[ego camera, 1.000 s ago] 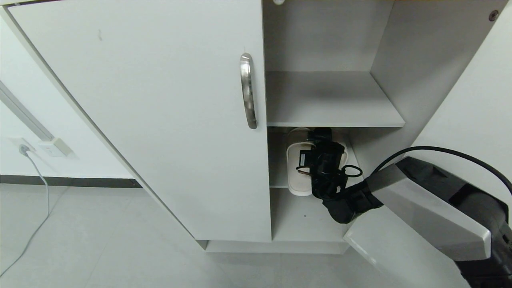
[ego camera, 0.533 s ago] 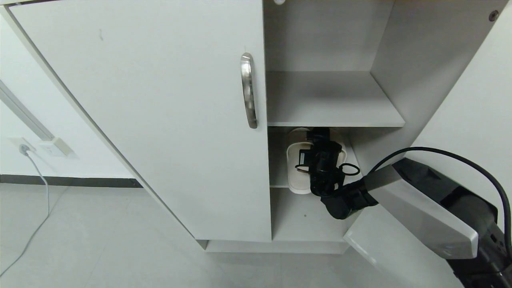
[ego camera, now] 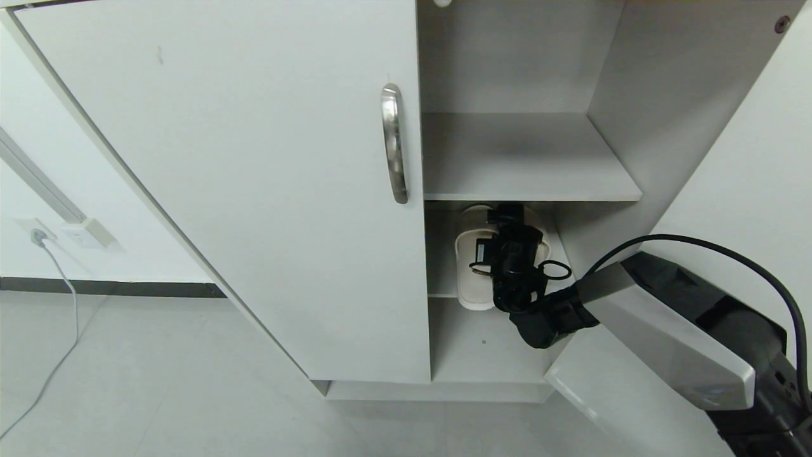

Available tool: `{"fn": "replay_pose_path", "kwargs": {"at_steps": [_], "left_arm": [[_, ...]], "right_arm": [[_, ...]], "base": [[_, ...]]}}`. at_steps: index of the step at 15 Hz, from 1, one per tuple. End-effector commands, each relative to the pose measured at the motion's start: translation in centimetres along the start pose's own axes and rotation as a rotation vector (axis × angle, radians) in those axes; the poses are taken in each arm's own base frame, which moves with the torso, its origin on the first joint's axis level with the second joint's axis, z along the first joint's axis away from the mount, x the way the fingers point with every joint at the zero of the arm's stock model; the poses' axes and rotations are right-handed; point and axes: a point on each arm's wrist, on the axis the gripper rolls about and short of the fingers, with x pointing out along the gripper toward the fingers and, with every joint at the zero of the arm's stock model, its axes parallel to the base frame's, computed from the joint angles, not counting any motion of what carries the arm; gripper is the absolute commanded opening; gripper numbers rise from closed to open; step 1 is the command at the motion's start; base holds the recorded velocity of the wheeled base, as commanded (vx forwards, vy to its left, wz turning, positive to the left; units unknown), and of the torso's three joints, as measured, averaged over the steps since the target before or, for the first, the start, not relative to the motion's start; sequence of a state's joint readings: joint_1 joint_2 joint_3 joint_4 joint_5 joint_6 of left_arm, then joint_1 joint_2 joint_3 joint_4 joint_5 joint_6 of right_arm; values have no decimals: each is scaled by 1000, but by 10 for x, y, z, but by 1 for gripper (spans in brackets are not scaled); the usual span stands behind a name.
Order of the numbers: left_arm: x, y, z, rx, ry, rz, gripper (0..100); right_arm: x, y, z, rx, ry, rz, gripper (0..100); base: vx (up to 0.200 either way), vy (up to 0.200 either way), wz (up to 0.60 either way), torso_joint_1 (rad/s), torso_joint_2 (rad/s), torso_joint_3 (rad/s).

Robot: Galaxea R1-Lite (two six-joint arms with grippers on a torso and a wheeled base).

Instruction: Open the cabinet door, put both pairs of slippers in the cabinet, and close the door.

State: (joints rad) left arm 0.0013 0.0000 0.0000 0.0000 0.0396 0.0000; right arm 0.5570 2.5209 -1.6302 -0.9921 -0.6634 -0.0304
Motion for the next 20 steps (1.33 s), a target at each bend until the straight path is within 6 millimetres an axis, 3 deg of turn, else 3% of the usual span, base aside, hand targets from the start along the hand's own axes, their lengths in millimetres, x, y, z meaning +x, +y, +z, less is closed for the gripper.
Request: {"fn": "replay_pose_path", "kwargs": {"at_steps": [1, 5, 10, 15, 17, 18, 20], "left_arm": [[0, 0, 0, 0, 2, 1, 0], [0, 0, 0, 0, 2, 1, 0], [0, 0, 0, 0, 2, 1, 0], [0, 0, 0, 2, 2, -1, 0], [0, 0, 0, 2, 2, -1, 0], [0, 0, 0, 2, 2, -1, 0], [0, 0, 0, 2, 2, -1, 0]], "right_arm": [[-1, 0, -2, -8, 7, 2, 100], [-9, -4, -1, -13, 15, 10, 100], [-35, -9, 19, 5, -2, 36, 100], [-109, -22, 27, -3, 18, 129, 100], [-132, -25, 24, -14, 33, 165, 100], [-155, -27, 16, -25, 49, 204, 100], [-171, -31, 9, -27, 50, 230, 100]], "base": [[0, 0, 0, 0, 0, 0], [0, 0, 0, 0, 0, 0], [0, 0, 0, 0, 0, 0], [0, 0, 0, 0, 0, 0], [0, 0, 0, 0, 0, 0], [0, 0, 0, 0, 0, 0], [0, 0, 0, 0, 0, 0]]}}
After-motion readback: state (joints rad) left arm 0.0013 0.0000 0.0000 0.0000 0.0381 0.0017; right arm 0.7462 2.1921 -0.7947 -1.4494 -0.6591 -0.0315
